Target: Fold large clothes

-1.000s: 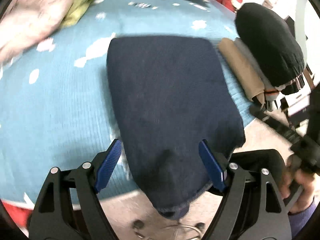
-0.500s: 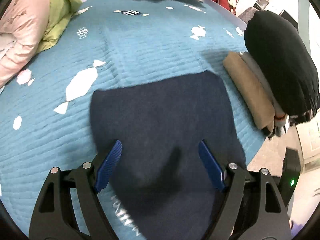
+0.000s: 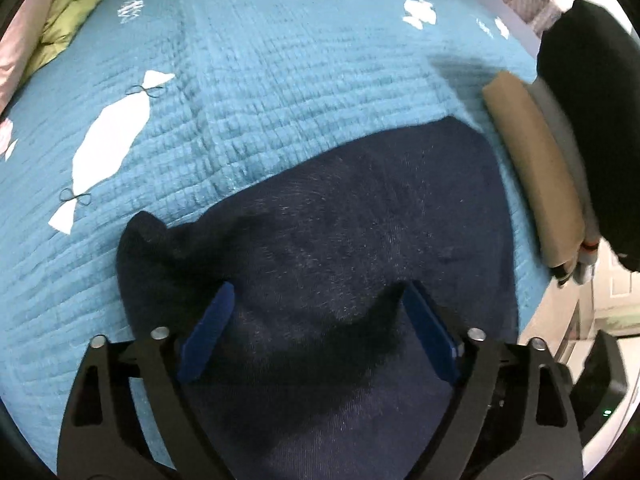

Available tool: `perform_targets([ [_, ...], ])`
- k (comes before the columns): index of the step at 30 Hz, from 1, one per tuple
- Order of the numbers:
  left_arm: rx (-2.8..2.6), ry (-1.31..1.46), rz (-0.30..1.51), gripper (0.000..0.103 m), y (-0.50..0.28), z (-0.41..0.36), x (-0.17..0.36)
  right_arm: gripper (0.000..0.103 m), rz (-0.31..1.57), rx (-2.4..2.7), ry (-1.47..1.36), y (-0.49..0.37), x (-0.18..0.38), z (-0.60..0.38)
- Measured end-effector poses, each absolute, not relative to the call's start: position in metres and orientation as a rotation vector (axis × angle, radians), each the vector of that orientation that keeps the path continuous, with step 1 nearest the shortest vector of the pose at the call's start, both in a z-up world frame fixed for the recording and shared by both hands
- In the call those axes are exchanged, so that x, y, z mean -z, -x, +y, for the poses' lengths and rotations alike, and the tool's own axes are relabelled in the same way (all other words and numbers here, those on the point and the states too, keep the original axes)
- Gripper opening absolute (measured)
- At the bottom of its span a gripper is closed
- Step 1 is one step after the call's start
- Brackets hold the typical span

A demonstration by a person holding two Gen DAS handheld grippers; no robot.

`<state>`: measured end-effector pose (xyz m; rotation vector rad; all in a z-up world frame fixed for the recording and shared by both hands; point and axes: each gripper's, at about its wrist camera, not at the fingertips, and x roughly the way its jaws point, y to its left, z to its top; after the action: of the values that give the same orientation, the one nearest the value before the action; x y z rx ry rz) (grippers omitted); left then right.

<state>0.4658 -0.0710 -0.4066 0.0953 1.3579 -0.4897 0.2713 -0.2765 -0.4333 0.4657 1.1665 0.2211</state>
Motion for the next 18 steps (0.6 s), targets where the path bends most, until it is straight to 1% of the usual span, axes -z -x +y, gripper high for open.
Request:
perform_targets([
  [1,0.489,-0.115,1.354,0.093,-0.465,-0.074,0.408,0.000,1.168,-0.221,-0.467,-0.274,0.433,-0.274],
  [4,0.484,-0.139,1.322,0.093,-0.459,-0.078,0.404,0.000,1.183,-0.220,-0.485,-0.279,0.427,-0.274],
  [5,0.488,-0.134,1.295,0.093,-0.454,-0.075,0.398,0.000,1.188,-0.220,-0.490,-0.279,0.423,-0.275],
  [6,0.495,-0.129,1.259,0.093,-0.447,-0.072,0.389,0.004,1.188,-0.228,-0.501,-0.278,0.417,-0.277],
  [11,0.495,-0.081,1.118,0.093,-0.398,-0.044,0.355,0.005,1.167,-0.289,-0.532,-0.286,0.402,-0.287],
  [13,0.476,-0.043,1.116,0.093,-0.381,-0.032,0.355,0.006,1.179,-0.277,-0.538,-0.286,0.402,-0.291],
  [16,0.420,0.077,1.164,0.093,-0.356,-0.003,0.372,0.007,1.186,-0.246,-0.576,-0.279,0.403,-0.300],
  [17,0.409,0.117,1.197,0.093,-0.346,0.004,0.382,0.012,1.191,-0.224,-0.574,-0.276,0.404,-0.303],
  [18,0.412,0.141,1.220,0.093,-0.339,0.007,0.390,0.015,1.193,-0.201,-0.584,-0.272,0.406,-0.307],
])
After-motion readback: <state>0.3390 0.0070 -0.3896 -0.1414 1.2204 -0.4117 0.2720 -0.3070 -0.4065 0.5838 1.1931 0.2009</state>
